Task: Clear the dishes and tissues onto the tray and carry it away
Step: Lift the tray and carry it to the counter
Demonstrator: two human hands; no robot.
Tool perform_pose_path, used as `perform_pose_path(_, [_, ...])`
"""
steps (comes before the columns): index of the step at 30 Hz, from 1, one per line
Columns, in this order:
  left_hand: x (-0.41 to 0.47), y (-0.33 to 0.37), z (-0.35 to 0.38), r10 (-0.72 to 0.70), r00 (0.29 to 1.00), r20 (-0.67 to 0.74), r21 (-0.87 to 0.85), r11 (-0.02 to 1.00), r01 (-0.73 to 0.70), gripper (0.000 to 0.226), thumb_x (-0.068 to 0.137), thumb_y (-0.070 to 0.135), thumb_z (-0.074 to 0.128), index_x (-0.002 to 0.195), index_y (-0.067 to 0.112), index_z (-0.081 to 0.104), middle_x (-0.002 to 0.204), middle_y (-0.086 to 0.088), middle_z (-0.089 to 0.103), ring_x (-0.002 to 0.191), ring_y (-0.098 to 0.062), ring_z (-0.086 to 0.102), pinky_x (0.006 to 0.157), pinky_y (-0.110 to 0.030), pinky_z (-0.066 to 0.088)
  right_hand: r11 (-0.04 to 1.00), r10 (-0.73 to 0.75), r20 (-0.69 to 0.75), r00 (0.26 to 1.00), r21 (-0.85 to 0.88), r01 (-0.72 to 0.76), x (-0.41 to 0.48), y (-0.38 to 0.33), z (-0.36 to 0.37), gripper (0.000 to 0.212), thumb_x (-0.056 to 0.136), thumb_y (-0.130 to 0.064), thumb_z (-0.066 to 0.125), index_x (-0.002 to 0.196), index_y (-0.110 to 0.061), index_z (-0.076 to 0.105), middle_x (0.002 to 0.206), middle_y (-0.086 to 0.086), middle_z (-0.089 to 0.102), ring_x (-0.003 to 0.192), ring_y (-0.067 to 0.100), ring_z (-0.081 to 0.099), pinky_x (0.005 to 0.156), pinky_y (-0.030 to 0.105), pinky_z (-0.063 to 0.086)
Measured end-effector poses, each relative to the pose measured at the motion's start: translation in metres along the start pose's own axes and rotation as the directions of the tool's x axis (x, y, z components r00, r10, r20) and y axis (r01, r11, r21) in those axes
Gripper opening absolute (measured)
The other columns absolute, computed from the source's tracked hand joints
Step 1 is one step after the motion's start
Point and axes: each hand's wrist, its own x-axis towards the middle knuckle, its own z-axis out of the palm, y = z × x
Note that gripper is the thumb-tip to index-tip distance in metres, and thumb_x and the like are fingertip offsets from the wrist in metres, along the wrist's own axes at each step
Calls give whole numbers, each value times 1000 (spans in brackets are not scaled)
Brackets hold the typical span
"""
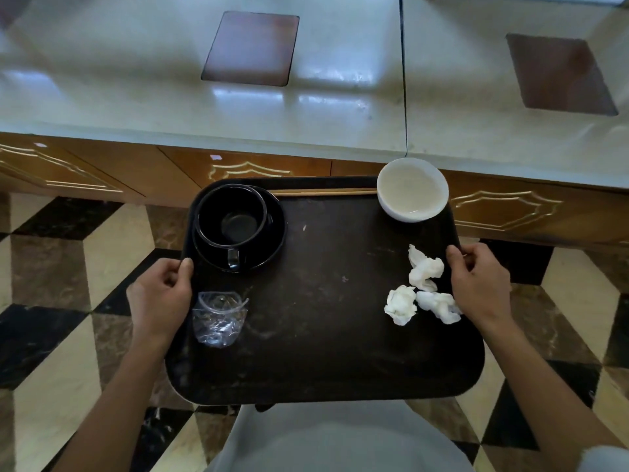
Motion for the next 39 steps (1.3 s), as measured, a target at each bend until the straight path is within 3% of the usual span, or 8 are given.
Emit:
perform_pose_path(4, [34,19,19,-16,1000,-17,6,1000,16,21,97,28,62,83,14,67,61,0,61,75,-13,59,55,-12,41,1000,-24,22,999,1,24,55,-11,8,26,99,-36,56,106,-11,64,84,-3,65,83,20,63,77,37,48])
perform_pose_path(11, [87,35,43,-54,997,-61,-23,998,53,25,97,30,62,79,14,65,60,-4,61,66,-17,57,54,-27,42,997,-64,47,997,-31,65,136,-38,27,25,99,-37,55,102,-14,63,81,-4,63,81,22,63,79,46,52])
perform_pose_path(15, [114,44,43,-29,997,-71,10,1000,30,19,97,23,63,81,13,65,61,-2,61,75,-15,58,55,-15,43,995,-91,69,993,-41,94,166,-55,44,23,100,-35,55,103,-13,63,80,-5,62,80,22,63,74,42,52])
perform_pose_path(22, [185,36,42,-89,995,-42,-37,995,87,25,97,23,62,78,8,68,59,-5,61,72,-18,58,51,-14,41,999,-29,92,995,-38,33,205,-96,87,30,98,-43,54,106,-16,65,85,-4,64,88,24,62,77,33,42])
perform_pose_path(27, [254,20,34,-124,992,13,-59,990,125,26,98,26,61,81,8,68,61,-7,63,74,-17,59,51,-13,40,999,8,87,996,-37,-5,221,-140,125,20,98,-43,54,97,-24,59,79,-12,61,84,22,61,75,33,42])
perform_pose_path(33, [346,15,10,-104,994,40,-67,992,106,23,98,19,62,82,3,67,68,-13,65,59,12,54,54,-4,37,997,77,28,997,-22,-76,231,-209,172,23,99,-33,56,101,-11,63,74,-15,56,69,5,54,66,28,34])
perform_pose_path(36, [382,16,1,-125,989,81,-79,988,131,24,99,19,59,88,0,68,75,-18,65,56,17,52,55,-1,37,996,84,8,996,-22,-84,238,-237,192,24,100,-33,56,102,-11,64,75,-13,58,71,11,55,62,26,35])
perform_pose_path(39, [418,9,-2,-143,986,87,-41,988,146,25,99,26,59,89,5,68,78,-12,67,61,21,52,56,0,36,995,95,-3,995,-16,-96,245,-258,210,25,100,-33,55,103,-10,64,77,-8,59,72,13,55,62,26,35])
